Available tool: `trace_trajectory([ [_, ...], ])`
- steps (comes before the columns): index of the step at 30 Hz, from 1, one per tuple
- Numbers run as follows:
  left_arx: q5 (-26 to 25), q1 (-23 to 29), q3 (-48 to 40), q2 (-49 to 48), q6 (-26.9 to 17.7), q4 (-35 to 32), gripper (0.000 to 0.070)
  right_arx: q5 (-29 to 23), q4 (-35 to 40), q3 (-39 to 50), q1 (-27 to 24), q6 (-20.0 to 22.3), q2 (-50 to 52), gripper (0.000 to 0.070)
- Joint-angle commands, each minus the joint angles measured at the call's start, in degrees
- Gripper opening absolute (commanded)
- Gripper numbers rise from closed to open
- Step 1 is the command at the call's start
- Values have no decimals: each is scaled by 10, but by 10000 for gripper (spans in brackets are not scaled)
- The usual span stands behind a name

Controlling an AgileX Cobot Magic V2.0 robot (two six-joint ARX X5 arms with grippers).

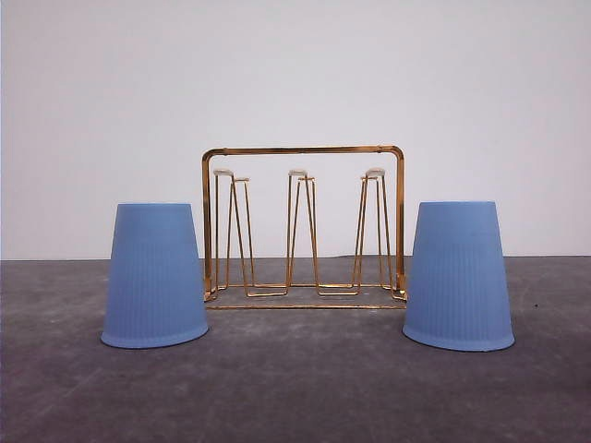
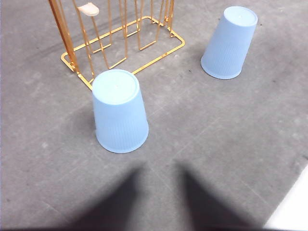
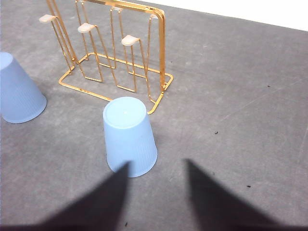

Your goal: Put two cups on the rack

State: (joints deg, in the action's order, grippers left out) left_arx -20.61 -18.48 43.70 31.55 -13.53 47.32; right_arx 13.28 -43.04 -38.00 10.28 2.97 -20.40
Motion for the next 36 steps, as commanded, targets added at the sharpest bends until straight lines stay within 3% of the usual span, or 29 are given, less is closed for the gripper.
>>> trace_trajectory([
  [1,2,-2,10,3,5,-9,590,-2,5,-6,1,7,-2,488],
  [2,2,-2,10,3,15,-11,611,-2,6,-6,1,7,-2,499],
  [8,2,-3,10,33,76,-63,584,-2,6,-6,1,6,-2,499],
  [13,4,-7,10,116,117,-140,584,-2,6,-6,1,4,-2,499],
  [26,73,-61,10,357,117,-332,592,-2,6,-6,1,4,-2,498],
  [36,100,-71,10,477,117,-401,592,-3,6,-6,1,4,-2,498],
])
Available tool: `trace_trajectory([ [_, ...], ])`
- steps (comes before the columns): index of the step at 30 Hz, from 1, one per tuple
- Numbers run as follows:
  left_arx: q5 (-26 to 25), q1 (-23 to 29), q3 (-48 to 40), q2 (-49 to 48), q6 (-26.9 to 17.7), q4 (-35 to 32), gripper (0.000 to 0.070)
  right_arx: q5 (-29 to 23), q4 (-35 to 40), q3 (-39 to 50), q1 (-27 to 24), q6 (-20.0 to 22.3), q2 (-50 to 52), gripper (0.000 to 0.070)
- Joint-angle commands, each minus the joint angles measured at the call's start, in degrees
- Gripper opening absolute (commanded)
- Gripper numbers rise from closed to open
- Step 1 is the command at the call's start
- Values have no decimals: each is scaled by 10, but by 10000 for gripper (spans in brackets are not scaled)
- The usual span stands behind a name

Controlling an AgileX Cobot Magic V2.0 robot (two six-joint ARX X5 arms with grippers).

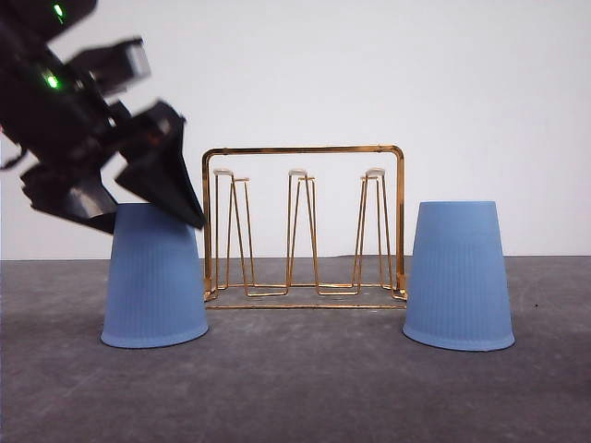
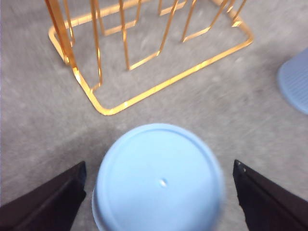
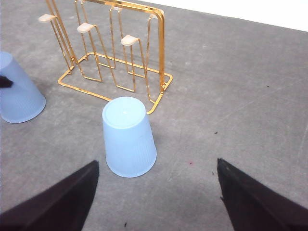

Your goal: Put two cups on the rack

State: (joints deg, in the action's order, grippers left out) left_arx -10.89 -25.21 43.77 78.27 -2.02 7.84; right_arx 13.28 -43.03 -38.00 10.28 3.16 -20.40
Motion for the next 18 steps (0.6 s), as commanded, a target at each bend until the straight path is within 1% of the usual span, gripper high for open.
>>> trace_trajectory([
  [1,8,-4,10,19,2,-9,591,-3,6,-6,1,3,-2,498],
  [3,17,-4,10,33,2,-13,586,-3,8,-6,1,3,-2,498],
  [5,19,-4,10,40,2,-15,537,-3,8,-6,1,2,-2,498],
  [7,19,-4,10,41,2,-15,400,-2,8,-6,1,3,-2,498],
  [8,19,-5,11,41,2,-13,343,-2,8,-6,1,2,-2,498],
  [9,19,-6,15,39,2,-6,318,-2,9,-6,1,2,-2,498],
  [10,19,-6,20,36,2,3,304,-2,9,-6,1,2,-2,498],
  [13,19,-7,47,25,2,50,306,-2,9,-6,1,2,-2,498],
  [18,20,-7,142,19,2,178,305,-2,10,-6,1,3,-2,498],
])
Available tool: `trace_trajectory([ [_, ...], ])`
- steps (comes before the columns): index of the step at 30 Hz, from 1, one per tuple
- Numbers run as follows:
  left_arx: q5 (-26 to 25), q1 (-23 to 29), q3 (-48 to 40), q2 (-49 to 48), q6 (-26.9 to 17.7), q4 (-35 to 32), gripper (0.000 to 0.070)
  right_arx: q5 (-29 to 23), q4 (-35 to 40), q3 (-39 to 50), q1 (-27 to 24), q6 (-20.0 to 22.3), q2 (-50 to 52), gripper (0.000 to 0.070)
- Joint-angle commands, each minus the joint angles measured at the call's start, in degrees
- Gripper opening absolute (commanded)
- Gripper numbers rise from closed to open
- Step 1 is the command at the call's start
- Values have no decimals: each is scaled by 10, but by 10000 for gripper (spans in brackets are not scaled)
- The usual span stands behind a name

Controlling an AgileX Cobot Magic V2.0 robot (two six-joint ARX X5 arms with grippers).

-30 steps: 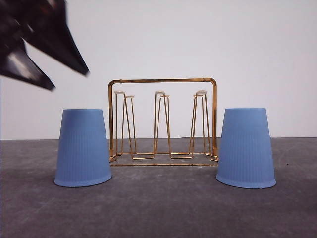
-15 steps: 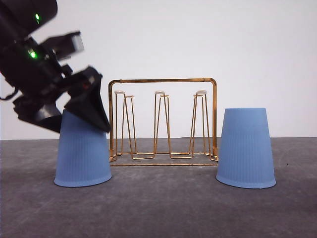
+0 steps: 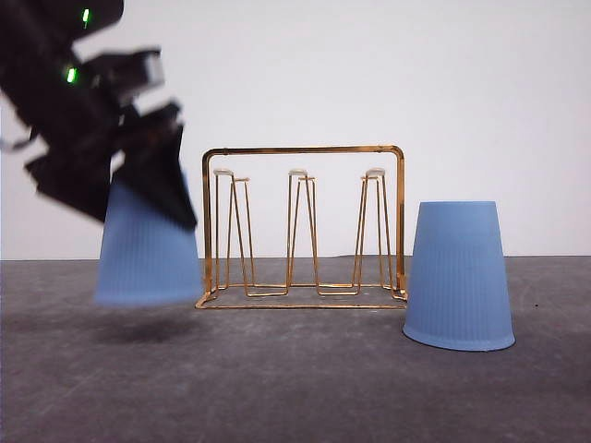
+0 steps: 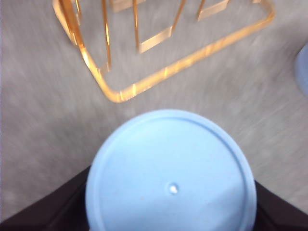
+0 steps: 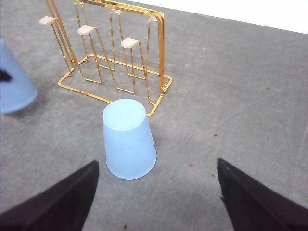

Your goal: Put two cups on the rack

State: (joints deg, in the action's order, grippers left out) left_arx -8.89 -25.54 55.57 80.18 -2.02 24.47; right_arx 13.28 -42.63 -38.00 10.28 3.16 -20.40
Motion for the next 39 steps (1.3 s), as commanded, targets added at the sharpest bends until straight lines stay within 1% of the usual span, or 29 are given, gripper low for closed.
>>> trace_trajectory([
  [1,1,-4,47,0,2,37,305,-2,6,-6,1,3,-2,498],
  [3,1,-4,90,0,2,70,305,-2,6,-6,1,3,-2,498],
  [5,3,-5,129,0,3,86,305,-2,6,-6,1,3,-2,498],
  [8,23,-7,176,0,4,81,305,-2,6,-6,1,3,-2,498],
  [10,40,-7,194,1,3,54,305,-2,6,-6,1,3,-2,498],
  [13,42,-7,199,6,4,-1,306,-3,6,-6,1,3,-2,498],
  [16,42,-7,199,21,4,-23,306,-2,6,-6,1,3,-2,498],
  [34,42,-7,199,182,4,-36,314,-3,6,-6,1,3,-2,498],
  [36,40,-7,199,191,4,-35,336,-3,6,-6,1,3,-2,498],
  [37,39,-7,199,194,4,-34,373,-3,6,-6,1,3,-2,498],
  [39,39,-8,200,194,4,-34,473,-3,7,-6,1,3,-2,498],
])
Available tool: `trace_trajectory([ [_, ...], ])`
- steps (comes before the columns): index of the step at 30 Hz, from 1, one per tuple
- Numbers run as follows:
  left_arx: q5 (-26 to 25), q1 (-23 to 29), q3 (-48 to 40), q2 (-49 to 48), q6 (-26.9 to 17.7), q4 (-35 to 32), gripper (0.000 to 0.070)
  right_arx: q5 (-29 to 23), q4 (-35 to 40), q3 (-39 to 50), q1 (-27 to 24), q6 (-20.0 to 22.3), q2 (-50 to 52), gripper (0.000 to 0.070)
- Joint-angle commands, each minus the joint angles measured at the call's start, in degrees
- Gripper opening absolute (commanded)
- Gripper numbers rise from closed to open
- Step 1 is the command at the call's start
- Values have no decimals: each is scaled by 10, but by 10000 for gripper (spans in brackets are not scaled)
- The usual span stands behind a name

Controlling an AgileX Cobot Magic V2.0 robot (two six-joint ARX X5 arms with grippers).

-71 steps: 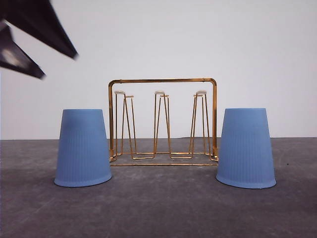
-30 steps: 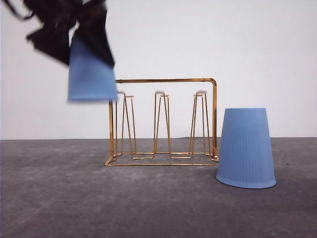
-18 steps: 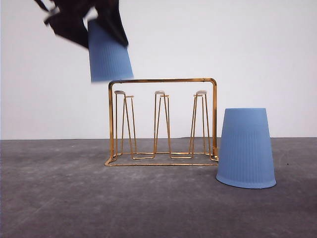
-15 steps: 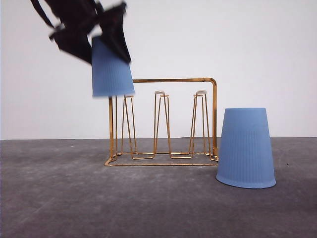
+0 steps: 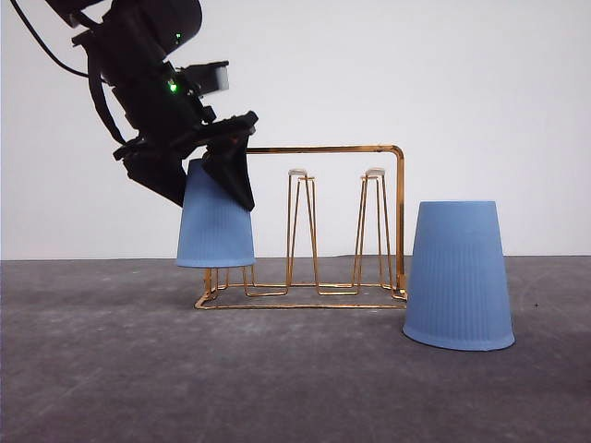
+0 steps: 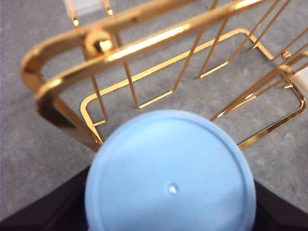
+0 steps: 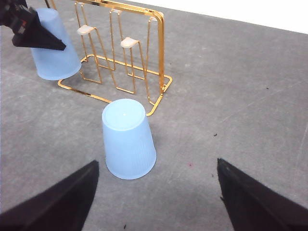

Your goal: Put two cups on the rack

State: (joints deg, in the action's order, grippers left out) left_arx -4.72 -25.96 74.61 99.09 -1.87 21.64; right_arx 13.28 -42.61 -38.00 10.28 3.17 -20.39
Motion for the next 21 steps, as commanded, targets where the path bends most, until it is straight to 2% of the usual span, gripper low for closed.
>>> trace_trajectory([
  [1,-2,-4,11,4,2,-4,514,-3,6,-6,1,3,-2,498],
  [4,-2,-4,34,-6,3,46,526,-2,6,-6,1,3,-2,498],
  [8,-8,-3,97,-22,4,172,510,-2,6,-6,1,2,-2,498],
  [11,-43,0,130,-39,13,238,509,1,5,-6,1,0,-2,499],
  [15,-105,9,128,-76,33,287,508,16,5,-6,1,-6,-23,499],
  [17,-109,11,115,-95,33,303,508,35,6,-6,1,-13,-43,499],
  [21,-110,12,42,-155,42,284,508,64,22,-6,4,-14,-100,500],
])
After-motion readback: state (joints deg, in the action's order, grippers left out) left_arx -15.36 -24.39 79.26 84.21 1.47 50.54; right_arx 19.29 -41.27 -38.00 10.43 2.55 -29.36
